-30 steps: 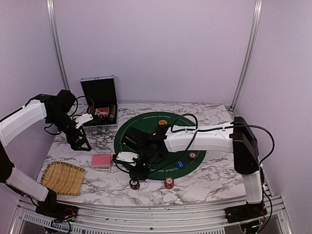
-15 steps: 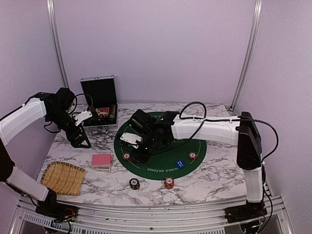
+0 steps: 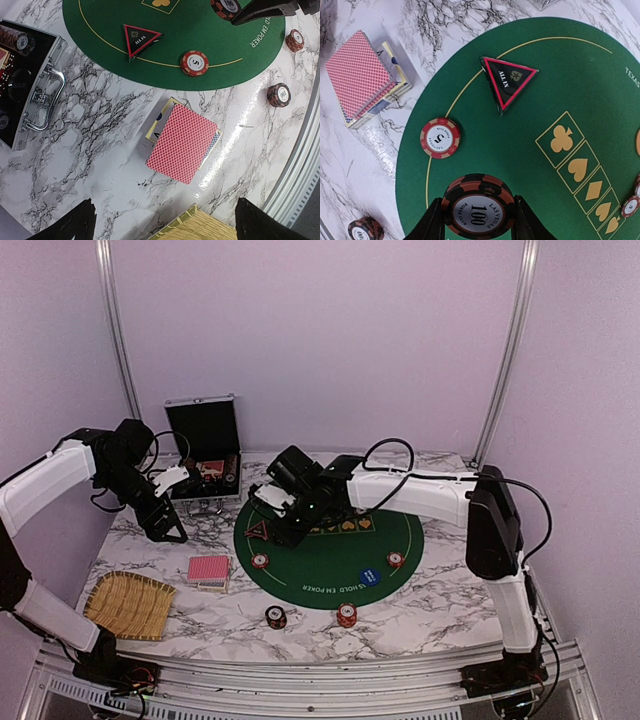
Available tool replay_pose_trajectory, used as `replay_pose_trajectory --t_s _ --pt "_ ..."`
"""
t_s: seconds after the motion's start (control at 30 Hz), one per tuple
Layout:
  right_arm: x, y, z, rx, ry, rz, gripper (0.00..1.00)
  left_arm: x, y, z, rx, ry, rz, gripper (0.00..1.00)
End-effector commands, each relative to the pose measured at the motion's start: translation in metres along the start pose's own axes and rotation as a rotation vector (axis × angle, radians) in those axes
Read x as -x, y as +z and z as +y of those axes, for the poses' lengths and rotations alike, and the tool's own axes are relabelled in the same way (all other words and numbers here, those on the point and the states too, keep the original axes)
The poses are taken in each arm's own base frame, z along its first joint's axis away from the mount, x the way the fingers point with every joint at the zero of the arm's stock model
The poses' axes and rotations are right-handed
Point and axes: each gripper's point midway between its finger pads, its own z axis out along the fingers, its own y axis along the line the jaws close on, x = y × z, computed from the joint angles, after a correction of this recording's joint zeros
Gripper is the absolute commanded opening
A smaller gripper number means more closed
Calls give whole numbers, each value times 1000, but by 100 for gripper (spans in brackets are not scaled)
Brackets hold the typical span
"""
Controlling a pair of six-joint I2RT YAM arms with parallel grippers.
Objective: Distribute texas hold em gaming equipment
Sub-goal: Place the poker chips pile on the poker table mat.
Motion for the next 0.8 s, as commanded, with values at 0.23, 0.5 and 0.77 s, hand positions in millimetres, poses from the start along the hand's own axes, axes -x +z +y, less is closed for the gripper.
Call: replay_pose_trajectory --t_s 0.23,0.5,0.77 --pt "12 36 -23 -39 67 -27 1 7 -10 -3 -10 -15 -29 99" --pt "15 61 -33 -42 92 -28 1 6 -11 -4 -7 -17 -32 99" --pt "0 81 -38 -46 107 9 1 6 -11 -5 -9 -22 -32 99"
